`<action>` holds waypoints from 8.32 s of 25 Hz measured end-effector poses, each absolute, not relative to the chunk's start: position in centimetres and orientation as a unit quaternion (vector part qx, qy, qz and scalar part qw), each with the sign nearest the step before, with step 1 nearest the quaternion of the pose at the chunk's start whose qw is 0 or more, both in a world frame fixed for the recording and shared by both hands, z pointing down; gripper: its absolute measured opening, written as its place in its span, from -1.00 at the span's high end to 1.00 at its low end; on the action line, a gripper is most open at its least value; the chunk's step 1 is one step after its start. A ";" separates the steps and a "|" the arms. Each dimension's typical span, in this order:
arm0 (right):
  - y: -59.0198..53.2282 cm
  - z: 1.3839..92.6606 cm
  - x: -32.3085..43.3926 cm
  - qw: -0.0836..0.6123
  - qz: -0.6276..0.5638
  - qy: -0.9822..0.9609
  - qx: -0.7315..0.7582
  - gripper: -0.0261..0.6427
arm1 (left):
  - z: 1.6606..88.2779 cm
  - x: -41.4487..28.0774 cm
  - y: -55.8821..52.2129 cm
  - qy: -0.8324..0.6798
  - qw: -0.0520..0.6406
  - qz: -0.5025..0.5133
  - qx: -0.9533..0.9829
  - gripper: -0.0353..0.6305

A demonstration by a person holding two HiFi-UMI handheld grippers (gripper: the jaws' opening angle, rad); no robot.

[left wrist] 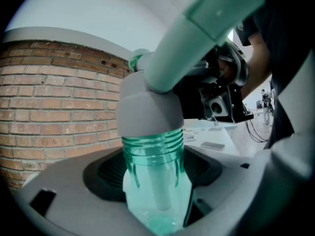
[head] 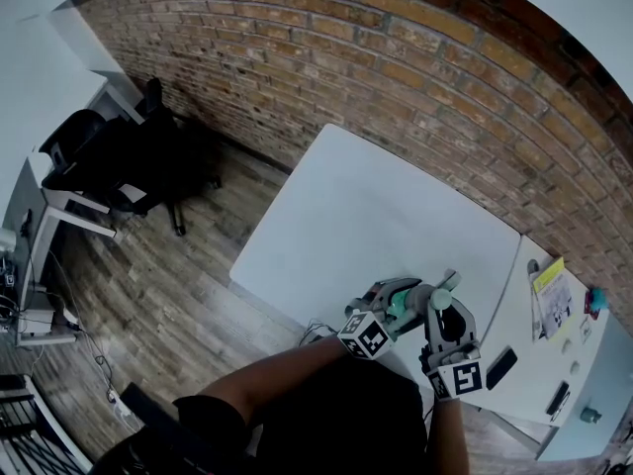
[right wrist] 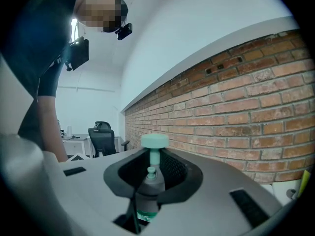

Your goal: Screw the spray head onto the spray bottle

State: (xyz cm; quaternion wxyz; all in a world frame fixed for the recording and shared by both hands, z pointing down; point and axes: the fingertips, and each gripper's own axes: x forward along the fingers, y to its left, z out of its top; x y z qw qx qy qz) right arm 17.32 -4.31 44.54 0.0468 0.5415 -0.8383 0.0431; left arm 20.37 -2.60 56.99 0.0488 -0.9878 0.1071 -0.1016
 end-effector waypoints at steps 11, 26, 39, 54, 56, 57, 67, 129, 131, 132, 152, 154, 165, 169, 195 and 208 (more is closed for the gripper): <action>-4.0 44.9 17.4 0.040 0.024 -0.840 0.540 0.72 | 56.9 20.4 -2.5 0.108 0.055 -0.095 -0.988 -0.09; -3.9 45.0 17.2 0.052 0.023 -0.843 0.535 0.72 | 57.3 20.1 -2.2 0.103 0.079 -0.097 -0.987 -0.15; -3.9 44.9 17.3 0.045 0.028 -0.842 0.537 0.72 | 59.3 18.1 -2.3 0.111 0.038 -0.097 -0.988 -0.48; -4.0 44.9 17.3 0.042 0.034 -0.834 0.550 0.72 | 59.3 18.4 -1.4 0.086 0.027 -0.089 -0.992 -0.53; -4.0 44.9 17.3 0.041 0.036 -0.832 0.552 0.72 | 59.0 18.7 -1.3 0.087 0.020 -0.088 -0.992 -0.53; -3.9 44.9 17.3 0.040 0.037 -0.832 0.553 0.72 | 59.1 18.8 -1.5 0.092 0.017 -0.093 -0.991 -0.53; -4.0 44.9 17.4 0.031 0.044 -0.827 0.560 0.72 | 58.6 19.6 -2.7 0.121 0.008 -0.110 -0.987 -0.41; 0.5 40.1 18.6 0.335 -0.004 -0.918 0.212 0.38 | 58.1 19.7 -2.3 0.164 0.022 -0.114 -0.980 -0.16; 0.1 40.4 18.0 0.346 -0.009 -0.917 0.198 0.38 | 58.1 19.6 -2.2 0.165 0.021 -0.112 -0.980 -0.16; 0.0 40.7 17.8 0.354 -0.013 -0.915 0.192 0.38 | 58.2 19.6 -2.3 0.165 0.021 -0.112 -0.980 -0.16; -2.2 42.9 16.2 0.533 -0.139 -0.835 -0.018 0.32 | 58.1 19.8 -2.6 0.173 0.026 -0.098 -0.980 -0.16; -2.1 43.5 16.1 0.551 -0.149 -0.820 -0.047 0.28 | 58.0 19.8 -2.6 0.175 0.026 -0.098 -0.979 -0.16; -1.5 47.2 15.7 0.609 -0.178 -0.755 -0.163 0.27 | 58.0 19.9 -2.6 0.174 0.028 -0.099 -0.979 -0.16; -1.4 47.4 15.8 0.622 -0.177 -0.739 -0.186 0.27 | 57.9 19.8 -2.5 0.175 0.028 -0.098 -0.979 -0.16; -1.1 49.6 16.2 0.664 -0.163 -0.690 -0.237 0.19 | 57.7 20.0 -2.7 0.196 0.015 -0.101 -0.975 -0.16; -1.1 49.7 16.3 0.664 -0.153 -0.693 -0.236 0.18 | 57.8 19.9 -2.6 0.201 0.026 -0.099 -0.974 -0.16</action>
